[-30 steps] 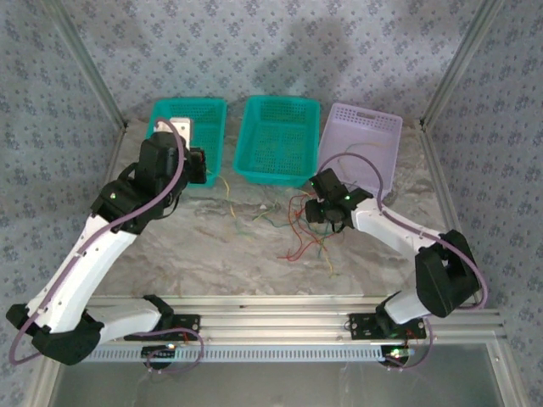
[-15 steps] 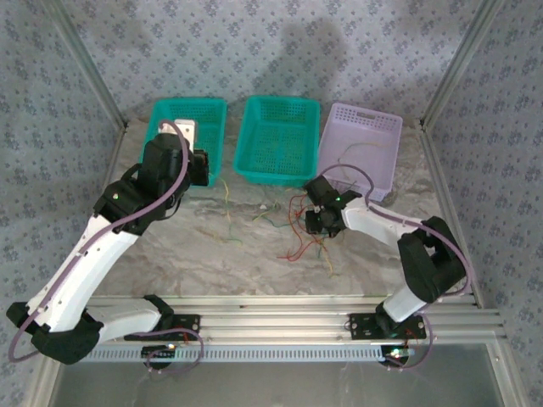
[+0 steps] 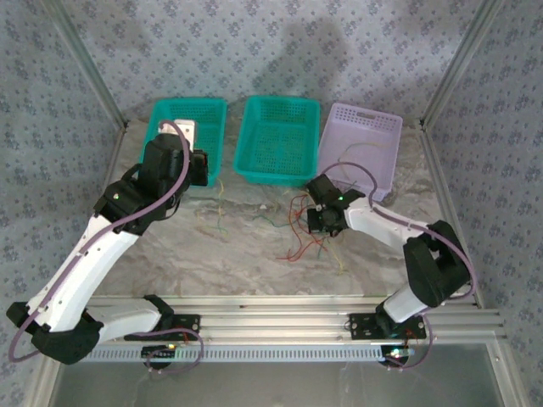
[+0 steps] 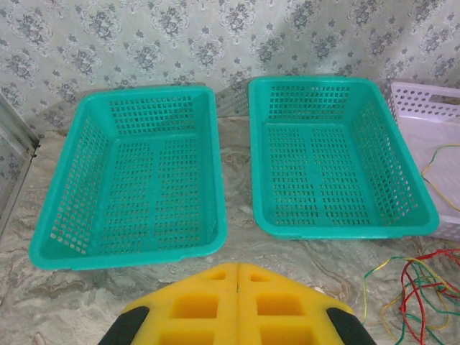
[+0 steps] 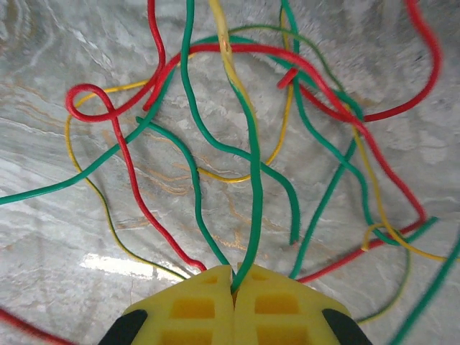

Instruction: Untangle the cables

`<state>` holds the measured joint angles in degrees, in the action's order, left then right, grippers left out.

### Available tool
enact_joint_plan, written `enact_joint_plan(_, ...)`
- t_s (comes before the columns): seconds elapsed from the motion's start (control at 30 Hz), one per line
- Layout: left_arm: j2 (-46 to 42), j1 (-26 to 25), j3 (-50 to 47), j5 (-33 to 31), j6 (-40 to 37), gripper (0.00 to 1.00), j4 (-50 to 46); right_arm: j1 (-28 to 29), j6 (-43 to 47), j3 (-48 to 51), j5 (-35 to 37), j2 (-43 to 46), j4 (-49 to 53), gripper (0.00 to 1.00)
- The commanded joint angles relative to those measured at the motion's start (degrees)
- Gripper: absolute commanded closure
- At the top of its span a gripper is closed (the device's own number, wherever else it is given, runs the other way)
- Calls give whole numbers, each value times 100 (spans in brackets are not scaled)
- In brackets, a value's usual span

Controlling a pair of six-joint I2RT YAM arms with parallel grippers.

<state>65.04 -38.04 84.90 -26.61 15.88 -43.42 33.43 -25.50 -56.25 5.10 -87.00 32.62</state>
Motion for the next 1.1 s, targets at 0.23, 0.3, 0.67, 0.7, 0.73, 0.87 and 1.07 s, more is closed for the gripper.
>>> enact_joint_plan(0.23, -92, -45, -3, -187, -128, 100, 104, 45, 163, -627, 1029, 885, 1288, 100)
enact_joint_plan(0.3, -103, -45, 33, -204, -154, 100, 79, -7, 175, -724, 1176, 1066, 1371, 100)
enact_joint_plan(0.67, -97, -45, 57, -172, -164, 100, 82, -1382, 168, -2289, 962, 1198, 1334, 100)
enact_joint_plan(0.7, -92, -45, 69, -148, -148, 100, 78, -1518, 179, -2497, 1004, 1067, 1419, 100)
enact_joint_plan(0.73, -81, -45, 92, -116, -130, 100, 63, -1692, 175, -2794, 1108, 866, 1572, 100)
enact_joint_plan(0.87, -53, -54, 191, -14, -93, 100, 25, -2435, -103, -3355, 599, 157, 1694, 100)
enact_joint_plan(1.07, 88, -58, 277, 96, -87, 100, 33, -2682, -127, -4011, 744, -682, 1204, 100)
